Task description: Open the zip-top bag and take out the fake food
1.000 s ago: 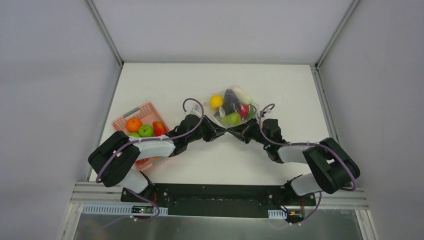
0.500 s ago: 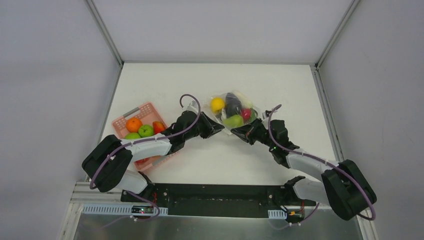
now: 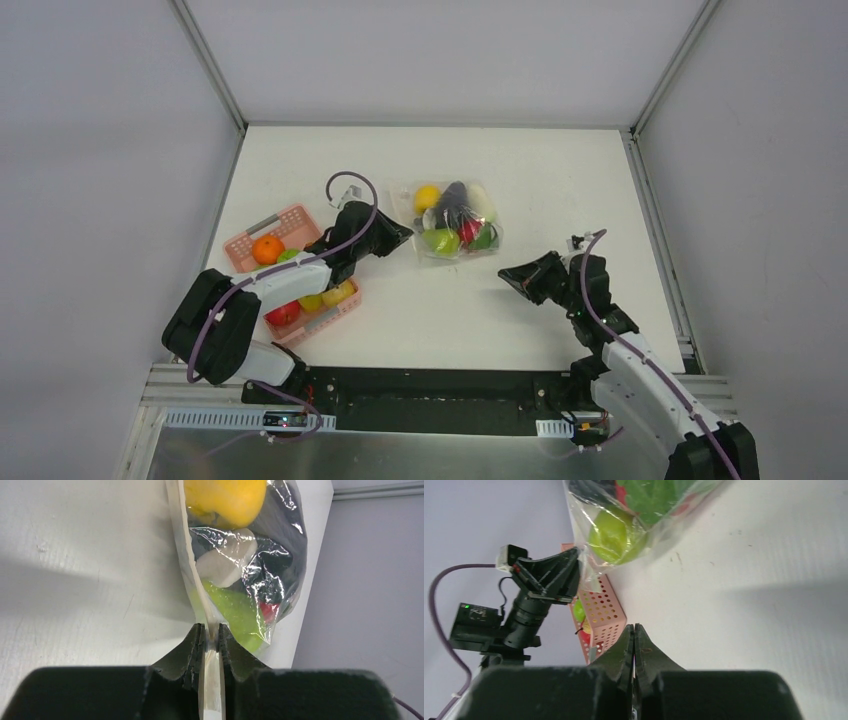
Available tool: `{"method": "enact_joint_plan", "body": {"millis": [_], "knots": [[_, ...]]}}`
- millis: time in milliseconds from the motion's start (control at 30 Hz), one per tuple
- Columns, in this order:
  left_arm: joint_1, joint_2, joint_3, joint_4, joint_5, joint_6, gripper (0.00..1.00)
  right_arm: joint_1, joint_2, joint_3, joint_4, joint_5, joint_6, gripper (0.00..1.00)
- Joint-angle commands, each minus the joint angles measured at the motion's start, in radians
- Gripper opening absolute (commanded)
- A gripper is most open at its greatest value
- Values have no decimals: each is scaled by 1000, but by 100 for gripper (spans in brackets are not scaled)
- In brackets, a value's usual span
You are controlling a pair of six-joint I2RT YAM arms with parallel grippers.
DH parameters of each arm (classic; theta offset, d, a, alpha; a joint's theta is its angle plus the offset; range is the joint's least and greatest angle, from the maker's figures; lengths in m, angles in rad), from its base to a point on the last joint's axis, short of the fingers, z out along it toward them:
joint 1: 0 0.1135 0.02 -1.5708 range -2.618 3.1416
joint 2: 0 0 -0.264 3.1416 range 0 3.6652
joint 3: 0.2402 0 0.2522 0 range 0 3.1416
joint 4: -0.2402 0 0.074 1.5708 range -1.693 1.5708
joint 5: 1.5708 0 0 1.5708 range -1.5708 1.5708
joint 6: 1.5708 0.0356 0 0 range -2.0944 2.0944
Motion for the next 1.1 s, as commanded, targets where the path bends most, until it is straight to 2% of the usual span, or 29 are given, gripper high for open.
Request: {"method": "enact_joint_plan", "body": {"millis": [0, 100, 333, 500, 667, 833, 1067], "knots": [[28, -12, 68, -13, -13, 54, 4, -17, -54, 66, -221, 22, -130, 0], [21, -4, 90, -14, 44, 60, 2, -16, -28, 85, -197, -21, -146, 1], [-6, -43, 95, -94, 101, 11, 2, 6, 111, 115, 35, -104, -133, 44], [-62, -99, 112, -191, 106, 6, 2, 113, 205, 162, 159, -97, -131, 61], [-130, -140, 125, -226, 90, -15, 3, 207, 256, 156, 271, -28, -92, 66], [-171, -138, 146, -229, 83, -21, 4, 240, 301, 127, 355, 13, -15, 66], [-197, -120, 151, -198, 79, -63, 4, 279, 344, 110, 386, 45, 40, 66]]}}
